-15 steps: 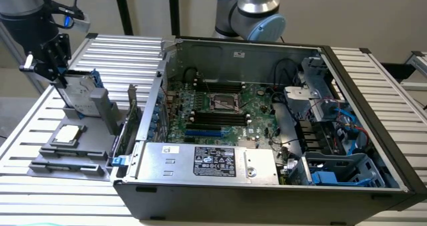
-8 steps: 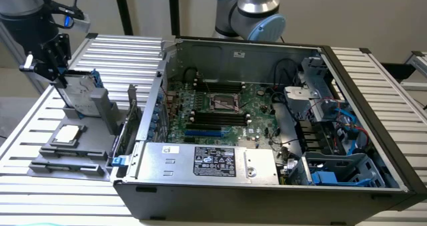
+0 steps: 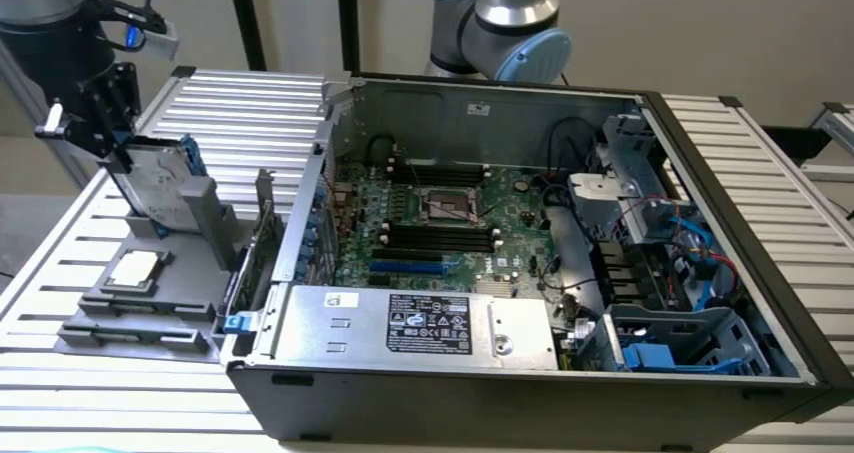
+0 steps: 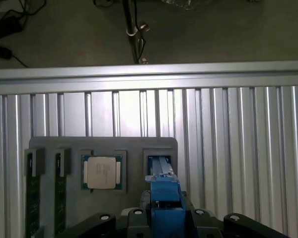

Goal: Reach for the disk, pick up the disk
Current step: 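Pick up the disk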

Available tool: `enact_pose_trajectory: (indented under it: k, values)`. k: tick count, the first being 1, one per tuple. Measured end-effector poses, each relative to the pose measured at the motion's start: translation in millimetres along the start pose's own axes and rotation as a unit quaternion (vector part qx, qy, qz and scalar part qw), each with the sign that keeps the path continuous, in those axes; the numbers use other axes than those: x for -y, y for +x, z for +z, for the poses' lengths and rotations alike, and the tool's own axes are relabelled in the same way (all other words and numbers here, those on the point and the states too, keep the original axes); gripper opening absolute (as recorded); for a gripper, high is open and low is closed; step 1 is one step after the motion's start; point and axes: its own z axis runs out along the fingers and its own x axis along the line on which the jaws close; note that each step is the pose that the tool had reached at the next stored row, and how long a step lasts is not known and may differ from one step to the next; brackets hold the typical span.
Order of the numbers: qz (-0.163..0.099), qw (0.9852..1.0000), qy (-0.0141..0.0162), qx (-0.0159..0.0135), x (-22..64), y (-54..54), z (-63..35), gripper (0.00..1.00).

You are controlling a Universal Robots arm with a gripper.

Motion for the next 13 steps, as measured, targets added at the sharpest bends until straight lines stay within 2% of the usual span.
enact_pose_trajectory:
  k: [4,13]
  values:
    - [0.000,1.0000,0.0000,0.0000,1.0,-0.2,-9.5,0.33]
    - [-0.002,1.0000,-0.0001,-0.0001,6.1,-1.4,-50.1,0.33]
